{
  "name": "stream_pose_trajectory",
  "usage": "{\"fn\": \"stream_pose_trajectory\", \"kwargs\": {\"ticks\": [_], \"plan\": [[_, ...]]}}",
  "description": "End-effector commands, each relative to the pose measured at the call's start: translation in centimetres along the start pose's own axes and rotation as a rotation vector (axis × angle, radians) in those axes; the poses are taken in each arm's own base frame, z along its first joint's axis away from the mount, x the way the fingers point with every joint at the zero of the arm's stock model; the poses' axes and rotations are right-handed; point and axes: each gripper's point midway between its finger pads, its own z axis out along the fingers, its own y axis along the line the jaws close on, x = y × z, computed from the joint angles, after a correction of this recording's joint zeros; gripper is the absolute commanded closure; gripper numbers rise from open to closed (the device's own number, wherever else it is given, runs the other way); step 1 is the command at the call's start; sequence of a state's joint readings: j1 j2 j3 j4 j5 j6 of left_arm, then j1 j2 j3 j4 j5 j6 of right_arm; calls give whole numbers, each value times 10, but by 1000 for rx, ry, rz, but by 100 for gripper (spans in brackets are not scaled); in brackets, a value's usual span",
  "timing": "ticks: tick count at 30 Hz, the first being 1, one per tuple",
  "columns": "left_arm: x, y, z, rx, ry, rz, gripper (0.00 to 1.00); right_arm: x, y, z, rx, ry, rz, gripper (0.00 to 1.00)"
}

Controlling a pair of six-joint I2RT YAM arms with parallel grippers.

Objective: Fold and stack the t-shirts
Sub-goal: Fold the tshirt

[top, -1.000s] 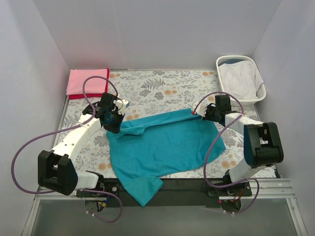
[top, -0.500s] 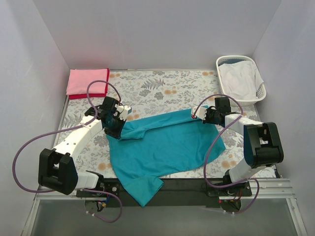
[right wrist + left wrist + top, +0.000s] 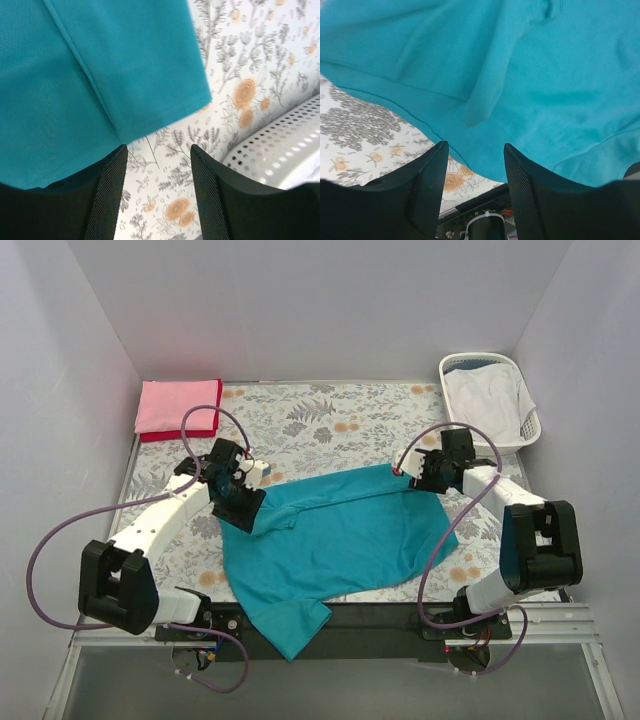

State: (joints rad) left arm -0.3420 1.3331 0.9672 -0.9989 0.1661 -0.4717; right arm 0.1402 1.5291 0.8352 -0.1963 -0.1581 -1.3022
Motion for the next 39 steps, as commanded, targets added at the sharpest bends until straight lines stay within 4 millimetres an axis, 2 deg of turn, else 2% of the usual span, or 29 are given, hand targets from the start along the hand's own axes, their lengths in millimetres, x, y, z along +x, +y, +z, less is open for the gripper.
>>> {"fn": "stream_pose_trajectory", "kwargs": {"ticks": [1, 2, 4, 5, 7, 9, 10, 12, 13, 18, 20, 23, 25, 26, 27, 28, 29, 30, 31, 33, 34, 35, 37, 38, 39], "plan": [[-33, 8, -24, -7, -123, -37, 53, -32, -34, -38, 33, -90, 43, 40], [-39, 19, -24, -10, -147, -80, 53, -38, -39, -41, 33, -112, 99, 41], [-45, 27, -19, 2, -155, -125, 57, -48, -39, -40, -22, -138, 166, 48], [-50, 35, -12, -1, -159, -150, 60, -55, -50, -33, -37, -143, 235, 53], [-59, 40, -6, -7, -175, -184, 64, -55, -46, -24, -111, -120, 318, 65], [-67, 46, 4, -15, -181, -203, 67, -53, -46, -6, -170, -93, 401, 69], [-69, 49, 8, -20, -179, -221, 69, -48, -40, 7, -202, -72, 427, 70], [-71, 60, 21, -35, -167, -245, 71, -49, -39, 16, -218, -59, 465, 71], [-71, 65, 25, -44, -166, -254, 72, -45, -33, 25, -241, -35, 481, 71], [-72, 84, 57, -49, -113, -287, 77, -34, -12, 43, -289, 31, 517, 71], [-79, 92, 65, -60, -127, -279, 77, -27, -3, 53, -309, 66, 531, 70], [-87, 108, 84, -68, -103, -287, 78, -17, 1, 65, -317, 108, 546, 70], [-89, 120, 98, -74, -78, -295, 80, -14, -3, 72, -309, 126, 557, 69], [-102, 131, 94, -86, -106, -296, 80, -15, -3, 73, -309, 126, 568, 69], [-106, 137, 94, -90, -109, -284, 80, -18, -4, 72, -316, 115, 574, 69], [-107, 142, 95, -92, -104, -283, 80, -23, -8, 68, -311, 101, 573, 69], [-120, 147, 88, -101, -133, -266, 80, -26, -8, 66, -315, 95, 569, 68], [-124, 147, 84, -87, -140, -234, 80, -27, -8, 62, -316, 92, 567, 66], [-129, 143, 78, -67, -153, -216, 77, -31, -15, 53, -293, 77, 559, 64], [-143, 128, 54, -3, -210, -181, 73, -33, -16, 44, -282, 72, 544, 63], [-147, 122, 45, 20, -230, -166, 71, -37, -24, 33, -252, 53, 535, 63], [-153, 112, 26, 42, -272, -150, 71, -40, -25, 27, -248, 45, 529, 63], [-156, 99, 9, 73, -309, -135, 70, -45, -31, 13, -231, 20, 512, 62], [-160, 88, -4, 65, -336, -107, 70, -46, -27, 9, -244, 25, 509, 62], [-157, 79, -5, 70, -334, -92, 70, -45, -26, 7, -249, 26, 495, 62]]}}
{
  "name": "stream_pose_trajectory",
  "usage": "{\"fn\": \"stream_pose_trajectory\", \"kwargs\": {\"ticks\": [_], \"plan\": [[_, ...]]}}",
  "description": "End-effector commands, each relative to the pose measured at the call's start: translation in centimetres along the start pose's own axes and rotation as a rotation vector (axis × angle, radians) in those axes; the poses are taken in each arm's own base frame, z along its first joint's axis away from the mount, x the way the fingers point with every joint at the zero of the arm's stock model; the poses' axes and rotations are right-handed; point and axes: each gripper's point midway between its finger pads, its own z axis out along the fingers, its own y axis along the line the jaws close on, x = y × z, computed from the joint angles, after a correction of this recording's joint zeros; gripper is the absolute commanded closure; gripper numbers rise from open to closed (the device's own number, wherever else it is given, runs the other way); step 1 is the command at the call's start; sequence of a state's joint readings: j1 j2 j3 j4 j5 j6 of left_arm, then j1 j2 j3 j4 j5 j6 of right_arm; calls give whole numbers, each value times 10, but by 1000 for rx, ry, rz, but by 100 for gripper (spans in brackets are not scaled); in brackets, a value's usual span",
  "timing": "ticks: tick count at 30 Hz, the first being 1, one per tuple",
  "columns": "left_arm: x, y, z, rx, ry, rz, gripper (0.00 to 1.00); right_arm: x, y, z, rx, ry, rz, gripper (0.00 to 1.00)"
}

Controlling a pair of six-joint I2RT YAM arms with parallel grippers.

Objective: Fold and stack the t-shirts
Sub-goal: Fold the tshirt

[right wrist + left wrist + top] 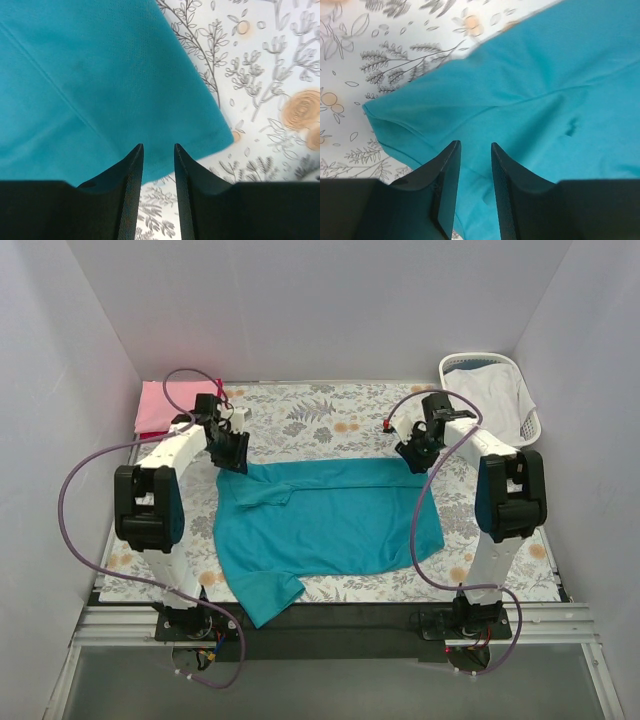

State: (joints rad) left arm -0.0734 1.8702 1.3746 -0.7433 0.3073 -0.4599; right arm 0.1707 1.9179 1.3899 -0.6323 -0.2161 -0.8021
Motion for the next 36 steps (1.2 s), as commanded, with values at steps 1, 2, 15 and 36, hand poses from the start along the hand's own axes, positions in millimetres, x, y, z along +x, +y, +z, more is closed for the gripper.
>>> {"fn": "stream_pose_trajectory", "kwargs": {"ticks": [1, 2, 15, 36], "plan": [[-23, -60, -51, 85, -132, 142, 70, -12, 6, -29, 10, -36, -52, 62], [-20, -69, -51, 87, -128, 159, 69, -8, 7, -28, 3, -22, -58, 62], [28, -127, 2, 57, 71, 241, 59, 33, 19, -7, -49, 128, -126, 57], [50, -117, 23, 13, 153, 227, 60, 44, 20, 1, -50, 163, -144, 71]]}}
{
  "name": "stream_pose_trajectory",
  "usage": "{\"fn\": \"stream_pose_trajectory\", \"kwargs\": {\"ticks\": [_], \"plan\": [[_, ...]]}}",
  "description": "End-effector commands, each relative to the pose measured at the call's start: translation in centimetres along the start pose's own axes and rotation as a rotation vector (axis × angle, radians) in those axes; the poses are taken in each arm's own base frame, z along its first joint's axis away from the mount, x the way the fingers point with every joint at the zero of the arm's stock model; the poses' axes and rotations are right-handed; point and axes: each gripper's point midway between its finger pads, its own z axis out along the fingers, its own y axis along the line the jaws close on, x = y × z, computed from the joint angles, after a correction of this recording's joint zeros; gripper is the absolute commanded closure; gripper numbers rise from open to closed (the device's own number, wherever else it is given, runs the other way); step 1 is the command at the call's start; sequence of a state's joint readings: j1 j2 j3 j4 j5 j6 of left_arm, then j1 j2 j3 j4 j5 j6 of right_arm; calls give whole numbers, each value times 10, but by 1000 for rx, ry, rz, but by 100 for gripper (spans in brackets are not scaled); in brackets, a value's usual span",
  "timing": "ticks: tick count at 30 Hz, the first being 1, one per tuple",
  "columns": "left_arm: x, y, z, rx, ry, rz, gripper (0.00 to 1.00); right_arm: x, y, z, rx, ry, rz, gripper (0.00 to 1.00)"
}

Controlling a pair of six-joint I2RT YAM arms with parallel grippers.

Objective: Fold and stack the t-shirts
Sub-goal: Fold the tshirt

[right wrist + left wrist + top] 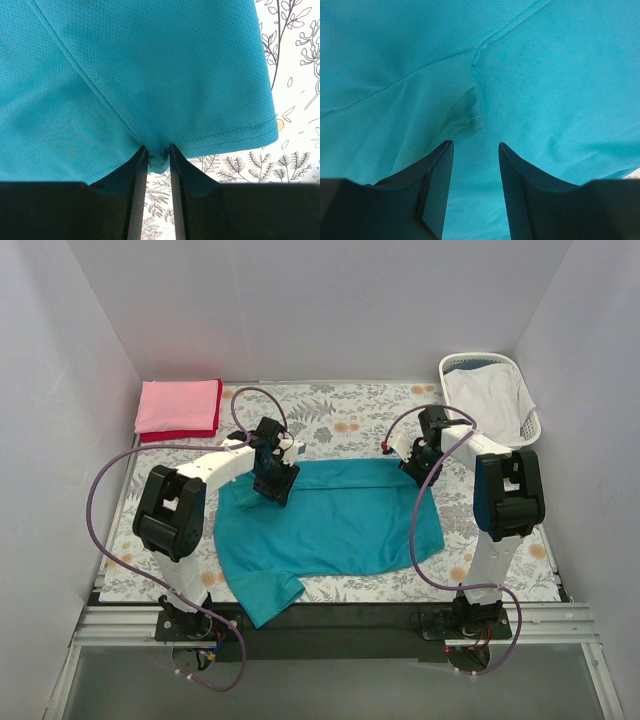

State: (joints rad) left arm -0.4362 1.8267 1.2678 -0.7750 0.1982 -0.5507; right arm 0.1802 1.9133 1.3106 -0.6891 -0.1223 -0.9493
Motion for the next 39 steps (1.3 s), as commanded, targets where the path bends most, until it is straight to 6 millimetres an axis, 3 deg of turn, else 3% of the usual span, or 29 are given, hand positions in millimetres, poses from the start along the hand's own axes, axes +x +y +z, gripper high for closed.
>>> {"fn": "stream_pose_trajectory", "kwargs": {"ticks": [1, 15, 20, 24, 28, 39], "plan": [[-4, 3, -2, -28, -19, 9, 60, 2, 5, -5, -8, 8, -19, 71], [-4, -5, 10, -1, -6, 12, 64, 4, 8, -3, -17, 14, -12, 94], [-6, -4, 20, 0, 0, 3, 64, 4, 7, -3, -14, 14, -13, 95], [-10, -2, 22, -5, -7, 2, 70, 5, 7, -4, -10, 22, -13, 86], [-14, -4, 18, -4, -17, 4, 81, 3, 4, -7, 5, 21, -15, 70], [-28, -10, 1, 2, -45, 9, 78, -3, -4, -18, 32, 6, -28, 69]]}}
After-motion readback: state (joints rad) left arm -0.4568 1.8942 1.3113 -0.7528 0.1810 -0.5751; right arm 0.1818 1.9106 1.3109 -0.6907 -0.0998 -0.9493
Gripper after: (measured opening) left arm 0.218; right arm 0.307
